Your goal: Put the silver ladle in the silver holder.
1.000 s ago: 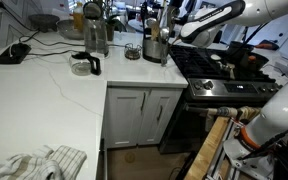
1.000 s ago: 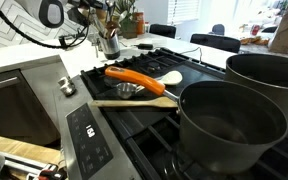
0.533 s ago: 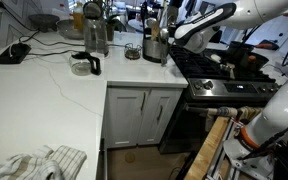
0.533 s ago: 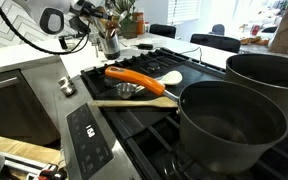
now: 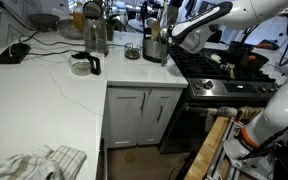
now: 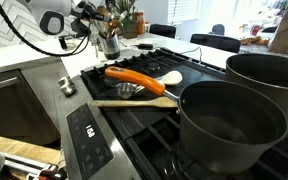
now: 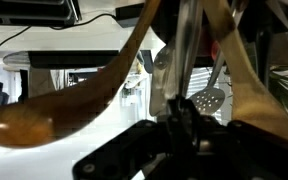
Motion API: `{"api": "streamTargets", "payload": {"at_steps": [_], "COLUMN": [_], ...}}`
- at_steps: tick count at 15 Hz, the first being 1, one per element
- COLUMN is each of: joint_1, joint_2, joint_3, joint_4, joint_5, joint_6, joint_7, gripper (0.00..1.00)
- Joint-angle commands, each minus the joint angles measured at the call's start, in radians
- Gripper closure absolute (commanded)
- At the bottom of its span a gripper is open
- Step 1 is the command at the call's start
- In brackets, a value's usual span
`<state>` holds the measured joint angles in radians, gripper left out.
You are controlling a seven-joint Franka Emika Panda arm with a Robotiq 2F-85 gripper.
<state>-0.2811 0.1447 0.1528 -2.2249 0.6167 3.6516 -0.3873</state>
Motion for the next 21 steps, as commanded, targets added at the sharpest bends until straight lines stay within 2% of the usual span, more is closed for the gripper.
{"api": "streamTargets", "payload": {"at_steps": [1, 2, 3, 4, 9, 11, 12, 14, 17, 19, 21], "joint_1": [0.018, 0.019, 0.019, 0.018, 0.024, 0.036, 0.042, 0.051, 0.004, -0.079, -0.199], "joint_2": [0.008, 0.007, 0.006, 0.003, -0.04, -0.09, -0.115, -0.184, -0.282, -0.344, -0.425], "joint_3": [-0.01, -0.009, -0.008, -0.007, -0.003, -0.012, -0.018, -0.039, -0.038, 0.001, 0.069], "joint_4": [-0.004, -0.001, 0.001, -0.001, -0.016, -0.037, -0.047, -0.081, -0.174, -0.268, -0.368], "joint_5": [0.047, 0.05, 0.047, 0.042, 0.048, 0.091, 0.125, 0.247, 0.388, 0.356, 0.202], "joint_6": [-0.041, -0.039, -0.038, -0.042, -0.078, -0.124, -0.15, -0.231, -0.359, -0.449, -0.569], "joint_7": [-0.066, -0.071, -0.074, -0.076, -0.093, -0.138, -0.174, -0.303, -0.471, -0.452, -0.313], "gripper": [0.97, 0.65, 0.64, 0.58, 0.2, 0.05, 0.01, 0.0, 0.0, 0.0, 0.0]}}
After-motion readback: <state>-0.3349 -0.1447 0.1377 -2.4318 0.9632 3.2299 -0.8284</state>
